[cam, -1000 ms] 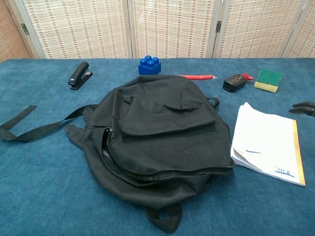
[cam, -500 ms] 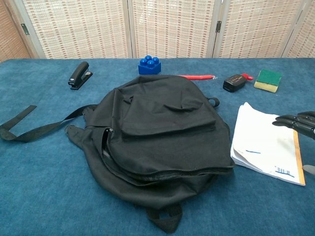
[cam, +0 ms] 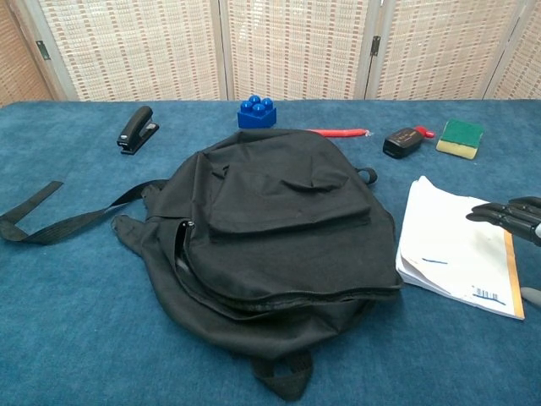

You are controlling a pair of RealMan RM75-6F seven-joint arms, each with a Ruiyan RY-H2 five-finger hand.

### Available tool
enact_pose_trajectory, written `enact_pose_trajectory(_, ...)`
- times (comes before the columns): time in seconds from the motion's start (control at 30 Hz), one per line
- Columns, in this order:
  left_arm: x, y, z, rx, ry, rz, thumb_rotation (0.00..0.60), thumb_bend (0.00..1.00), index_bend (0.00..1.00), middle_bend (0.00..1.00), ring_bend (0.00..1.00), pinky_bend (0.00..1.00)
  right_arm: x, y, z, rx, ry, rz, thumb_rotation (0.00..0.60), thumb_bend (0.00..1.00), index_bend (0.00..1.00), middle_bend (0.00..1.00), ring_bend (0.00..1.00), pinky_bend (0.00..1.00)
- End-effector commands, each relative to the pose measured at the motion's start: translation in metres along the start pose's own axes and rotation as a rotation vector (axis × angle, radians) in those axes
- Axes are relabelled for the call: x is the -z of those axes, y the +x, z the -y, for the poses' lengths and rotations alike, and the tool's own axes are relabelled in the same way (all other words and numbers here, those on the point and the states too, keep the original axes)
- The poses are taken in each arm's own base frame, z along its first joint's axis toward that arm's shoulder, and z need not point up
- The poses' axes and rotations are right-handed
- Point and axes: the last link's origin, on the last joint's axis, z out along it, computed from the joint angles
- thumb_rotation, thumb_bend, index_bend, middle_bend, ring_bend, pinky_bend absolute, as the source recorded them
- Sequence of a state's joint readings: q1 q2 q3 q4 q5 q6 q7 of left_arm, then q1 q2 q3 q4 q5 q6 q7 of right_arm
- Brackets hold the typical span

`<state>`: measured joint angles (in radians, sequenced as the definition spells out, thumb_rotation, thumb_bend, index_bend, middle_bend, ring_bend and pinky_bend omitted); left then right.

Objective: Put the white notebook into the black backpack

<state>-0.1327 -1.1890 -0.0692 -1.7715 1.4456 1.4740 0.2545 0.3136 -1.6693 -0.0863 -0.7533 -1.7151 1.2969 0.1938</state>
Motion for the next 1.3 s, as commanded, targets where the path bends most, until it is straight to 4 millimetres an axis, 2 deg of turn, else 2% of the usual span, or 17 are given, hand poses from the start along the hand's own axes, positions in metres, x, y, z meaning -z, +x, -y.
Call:
enact_pose_trajectory(0.03, 0.0, 0.0, 0.0, 0.0, 0.001, 0.0, 0.6, 0.29, 0.11, 0.03, 0.08, 0.0, -0.001, -0.001, 0.001, 0.001, 0.003, -0.001, 0.6, 0.37, 0.01, 0.09, 0.11, 0.04)
enact_pose_trajectory(0.67, -0.001, -0.001, 0.003, 0.002, 0.009, -0.001, 0.6, 0.29, 0.11, 0.03, 0.08, 0.0, -0.016, 0.002, 0.007, 0.001, 0.018, -0.021, 0.6, 0.37, 0.07, 0.13, 0.14, 0.08)
enact_pose_trajectory(1.0, -0.001, -0.001, 0.004, 0.004, 0.012, 0.003, 0.6, 0.29, 0.11, 0.03, 0.08, 0.0, -0.029, 0.015, 0.01, -0.022, 0.029, -0.052, 0.6, 0.37, 0.1, 0.15, 0.16, 0.11)
enact_pose_trajectory(1.3, -0.001, -0.002, 0.006, 0.01, 0.016, 0.008, 0.6, 0.29, 0.11, 0.03, 0.08, 0.0, -0.044, 0.023, 0.023, -0.032, 0.057, -0.085, 0.6, 0.42, 0.13, 0.17, 0.19, 0.16)
